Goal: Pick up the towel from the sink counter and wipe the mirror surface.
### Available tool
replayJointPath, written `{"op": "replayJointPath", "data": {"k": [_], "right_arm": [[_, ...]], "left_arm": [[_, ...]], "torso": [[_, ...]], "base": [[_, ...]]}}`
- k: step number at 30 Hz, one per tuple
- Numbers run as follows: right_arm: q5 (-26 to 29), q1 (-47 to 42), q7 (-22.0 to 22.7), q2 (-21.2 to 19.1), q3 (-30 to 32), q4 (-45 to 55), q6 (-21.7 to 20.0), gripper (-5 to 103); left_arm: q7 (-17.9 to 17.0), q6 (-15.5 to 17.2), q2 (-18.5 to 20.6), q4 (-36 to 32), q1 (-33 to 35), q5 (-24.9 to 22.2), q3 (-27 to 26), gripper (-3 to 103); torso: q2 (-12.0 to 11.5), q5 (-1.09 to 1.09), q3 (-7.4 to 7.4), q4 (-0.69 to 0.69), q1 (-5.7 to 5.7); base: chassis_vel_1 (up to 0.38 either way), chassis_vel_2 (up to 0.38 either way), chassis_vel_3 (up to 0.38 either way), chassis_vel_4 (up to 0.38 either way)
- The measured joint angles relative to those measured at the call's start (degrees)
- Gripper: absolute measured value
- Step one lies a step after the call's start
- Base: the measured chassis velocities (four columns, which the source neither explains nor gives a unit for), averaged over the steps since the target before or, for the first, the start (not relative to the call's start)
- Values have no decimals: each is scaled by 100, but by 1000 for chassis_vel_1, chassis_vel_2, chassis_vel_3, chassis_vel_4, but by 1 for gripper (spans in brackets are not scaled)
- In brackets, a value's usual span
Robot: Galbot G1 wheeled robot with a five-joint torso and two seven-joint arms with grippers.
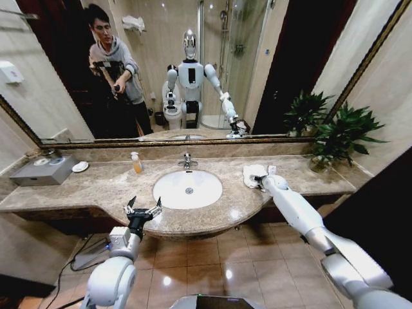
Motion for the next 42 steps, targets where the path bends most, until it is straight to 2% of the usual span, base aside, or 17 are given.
{"op": "replayJointPath", "data": {"k": [1, 3, 4, 7, 9, 11, 12, 16, 26, 31, 33, 36, 38, 40, 42], "right_arm": [[0, 0, 0, 0, 0, 0, 0, 75], [-28, -45, -26, 4, -17, 41, 4, 64], [-28, -45, -26, 4, -17, 41, 4, 64], [-28, -98, -60, 4, -20, 105, 8, 48], [-22, -113, -67, 2, -20, 126, 18, 48], [33, -161, -63, -17, -20, 229, 20, 37], [33, -161, -63, -17, -20, 229, 20, 37], [216, -267, 14, -52, -19, 479, 18, 19], [420, -429, 158, -71, 28, 814, 5, 18], [611, -682, 210, -177, 377, 1429, 37, 18], [628, -796, 214, -250, 550, 1748, 153, 18], [359, -1227, 150, -587, 976, 2917, 674, 18], [333, -1274, 144, -625, 1022, 3042, 721, 18], [223, -1544, 160, -777, 1352, 3870, 990, 18], [204, -1582, 171, -787, 1413, 4004, 1032, 18]], "left_arm": [[0, 0, 0, 0, 0, 0, 0, 100], [0, 0, 0, 0, 0, 0, 0, 100], [0, 0, 0, 0, 0, 0, 0, 100], [0, 0, 0, 0, 0, 0, 0, 100], [0, 0, 0, 0, 0, 0, 0, 100], [0, 0, 0, 0, 0, 0, 0, 100], [0, 0, 0, 0, 0, 0, 0, 100], [0, 0, 0, 0, -1, 0, 0, 100], [0, 0, 0, 0, 0, 0, 0, 100], [0, 0, 0, 0, 0, 0, 0, 100], [0, 0, 0, 0, 0, 0, 0, 100], [0, 0, 0, 0, 0, 0, 0, 100], [0, 0, 0, 0, -1, 0, 0, 100], [0, 0, 0, 0, 0, 0, 0, 100], [0, 0, 0, 0, -1, 0, 0, 100]], "torso": [[0, 0, 0, 0, 0], [1, 0, 0, 1, 0], [1, 0, 0, 1, 0], [0, 0, 0, 2, 0], [0, 0, 1, 3, 0], [-1, 2, 3, 1, 1], [-1, 2, 3, 1, 1], [-3, 5, 4, -2, 3], [-3, 6, 4, 1, 2], [-6, 16, 7, 5, 5], [-6, 9, 7, 5, 5], [-5, 8, 4, 0, 1], [-4, 7, 4, 0, 1], [-3, 6, 3, -2, 0], [-3, 6, 3, -1, 0]], "base": [[0, 0, 0, 0], [0, 0, 0, 0], [0, 0, 0, 0], [0, 0, 0, 0], [0, 0, 0, 0], [0, 0, 0, 0], [0, 0, 0, 0], [0, 0, 0, 0], [0, 0, 0, 0], [0, 0, 0, 0], [0, 0, 0, 0], [0, 0, 0, 0], [0, 0, 0, 0], [0, 0, 0, 0], [0, 0, 0, 0]]}}
